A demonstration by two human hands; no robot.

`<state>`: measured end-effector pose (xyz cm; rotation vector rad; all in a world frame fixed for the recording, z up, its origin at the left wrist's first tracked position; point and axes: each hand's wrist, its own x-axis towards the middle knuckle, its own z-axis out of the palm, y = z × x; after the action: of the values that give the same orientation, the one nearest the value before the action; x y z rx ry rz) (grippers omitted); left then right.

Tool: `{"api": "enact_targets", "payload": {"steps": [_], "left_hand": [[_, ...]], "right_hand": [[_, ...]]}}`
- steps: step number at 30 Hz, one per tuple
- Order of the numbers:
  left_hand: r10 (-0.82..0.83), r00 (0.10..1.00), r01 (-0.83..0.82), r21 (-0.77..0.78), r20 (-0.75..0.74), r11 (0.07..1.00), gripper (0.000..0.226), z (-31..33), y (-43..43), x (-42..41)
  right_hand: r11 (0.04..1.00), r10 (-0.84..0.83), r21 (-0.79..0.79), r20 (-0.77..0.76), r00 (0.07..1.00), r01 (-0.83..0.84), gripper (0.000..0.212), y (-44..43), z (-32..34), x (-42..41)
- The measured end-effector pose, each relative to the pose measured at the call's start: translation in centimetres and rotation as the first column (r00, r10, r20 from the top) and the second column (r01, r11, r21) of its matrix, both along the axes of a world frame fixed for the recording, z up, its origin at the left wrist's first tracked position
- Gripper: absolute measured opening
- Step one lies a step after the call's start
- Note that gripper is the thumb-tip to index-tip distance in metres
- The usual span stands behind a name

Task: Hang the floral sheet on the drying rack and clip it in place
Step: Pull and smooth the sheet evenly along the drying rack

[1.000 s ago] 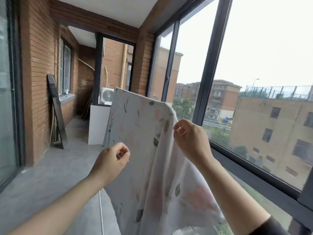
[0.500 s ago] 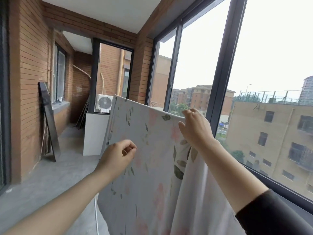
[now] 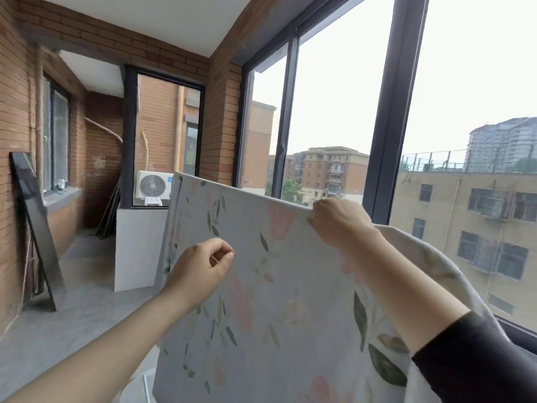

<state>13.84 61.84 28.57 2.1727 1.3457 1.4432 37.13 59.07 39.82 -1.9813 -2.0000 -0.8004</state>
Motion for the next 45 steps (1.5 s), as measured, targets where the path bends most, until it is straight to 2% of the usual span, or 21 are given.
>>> {"api": "enact_targets", "payload": {"steps": [4,13,21,31,45], "left_hand": [[-0.093,0.996,0.093,0.009,-0.009,0.996,0.009,0.6,5.6,-2.4],[-0.234,0.972,0.234,-0.018,-0.004,0.972,0.008,0.3,15.1,-6.7],[-0.230,0.973,0.230,-0.011,-0.021,0.973,0.009,0.1,23.3,-8.8],[-0.198,0.977,0.197,-0.019,-0.077,0.980,0.009,0.4,32.8,-11.2],[-0.236,0.971,0.235,-0.017,-0.045,0.972,0.009,0.9,49.2,-20.2]], "right_hand": [[0.994,-0.081,0.082,0.024,0.996,0.078,0.035,3.3,-0.8,-1.7],[0.978,-0.137,0.163,0.011,0.991,0.133,0.031,11.2,-1.4,-6.0],[0.976,-0.089,0.205,0.040,0.995,0.079,0.035,19.5,-1.6,-9.0],[0.983,-0.014,0.184,0.011,1.000,0.011,0.032,30.3,-1.3,-12.8],[0.977,-0.115,0.179,0.010,0.993,0.111,0.036,44.6,-1.3,-20.4]]}}
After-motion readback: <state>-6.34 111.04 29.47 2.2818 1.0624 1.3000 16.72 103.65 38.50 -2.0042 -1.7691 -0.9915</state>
